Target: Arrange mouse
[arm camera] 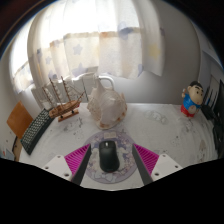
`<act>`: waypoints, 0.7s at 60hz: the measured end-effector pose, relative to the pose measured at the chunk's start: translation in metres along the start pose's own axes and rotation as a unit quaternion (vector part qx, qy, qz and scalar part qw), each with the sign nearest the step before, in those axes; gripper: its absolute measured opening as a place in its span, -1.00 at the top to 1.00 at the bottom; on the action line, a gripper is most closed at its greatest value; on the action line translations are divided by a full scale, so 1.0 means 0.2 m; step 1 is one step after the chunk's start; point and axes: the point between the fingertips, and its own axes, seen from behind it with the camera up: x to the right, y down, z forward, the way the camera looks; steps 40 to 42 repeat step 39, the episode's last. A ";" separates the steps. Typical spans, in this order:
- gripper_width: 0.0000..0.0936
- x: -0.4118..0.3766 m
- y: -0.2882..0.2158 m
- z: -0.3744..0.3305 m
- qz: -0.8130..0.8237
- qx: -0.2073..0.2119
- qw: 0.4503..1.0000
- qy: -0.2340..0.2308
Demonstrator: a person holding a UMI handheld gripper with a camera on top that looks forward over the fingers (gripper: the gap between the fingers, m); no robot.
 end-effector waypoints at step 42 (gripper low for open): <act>-0.81 0.47 0.05 -0.80 0.021 -0.028 0.995 0.088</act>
